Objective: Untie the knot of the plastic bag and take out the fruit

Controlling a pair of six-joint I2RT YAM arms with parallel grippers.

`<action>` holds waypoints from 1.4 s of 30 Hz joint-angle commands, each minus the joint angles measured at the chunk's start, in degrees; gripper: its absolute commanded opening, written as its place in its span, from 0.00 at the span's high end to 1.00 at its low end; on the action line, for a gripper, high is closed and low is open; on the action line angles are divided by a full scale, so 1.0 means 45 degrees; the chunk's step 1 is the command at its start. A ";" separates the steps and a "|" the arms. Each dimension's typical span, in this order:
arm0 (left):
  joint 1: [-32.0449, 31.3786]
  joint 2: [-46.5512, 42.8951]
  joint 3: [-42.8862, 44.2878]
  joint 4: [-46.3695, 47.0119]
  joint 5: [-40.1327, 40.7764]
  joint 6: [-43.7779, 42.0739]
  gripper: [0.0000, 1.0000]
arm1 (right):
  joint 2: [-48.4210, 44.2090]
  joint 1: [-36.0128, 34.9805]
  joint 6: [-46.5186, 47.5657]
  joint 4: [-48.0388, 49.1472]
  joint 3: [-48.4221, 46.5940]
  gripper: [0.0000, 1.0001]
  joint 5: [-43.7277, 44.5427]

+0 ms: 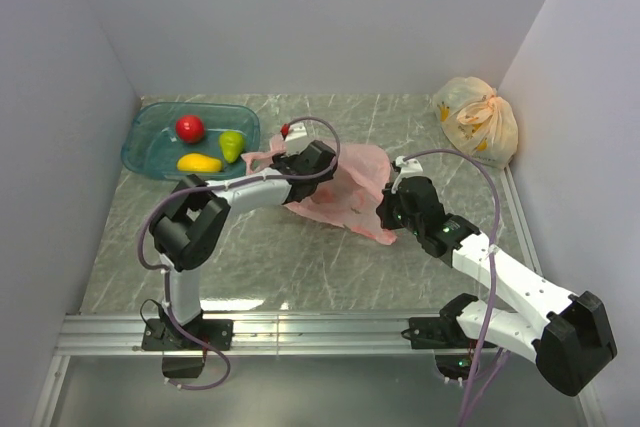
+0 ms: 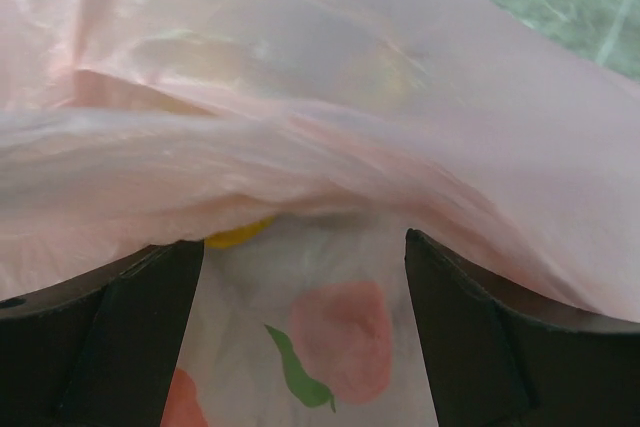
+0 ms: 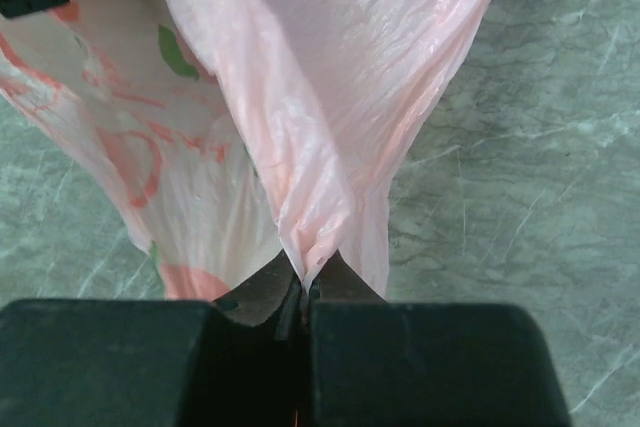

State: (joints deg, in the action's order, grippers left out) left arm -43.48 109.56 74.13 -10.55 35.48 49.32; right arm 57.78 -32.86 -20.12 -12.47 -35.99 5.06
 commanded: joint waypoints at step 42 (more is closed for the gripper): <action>0.1421 0.2217 0.0384 0.3710 0.2038 -0.2425 0.54 | -0.0495 -0.0217 -0.0431 0.0467 0.0595 1.00 -0.0657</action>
State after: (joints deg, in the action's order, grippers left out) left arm -37.93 119.83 76.79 1.52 43.03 40.29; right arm 57.30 -33.26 -21.65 -10.68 -33.34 2.07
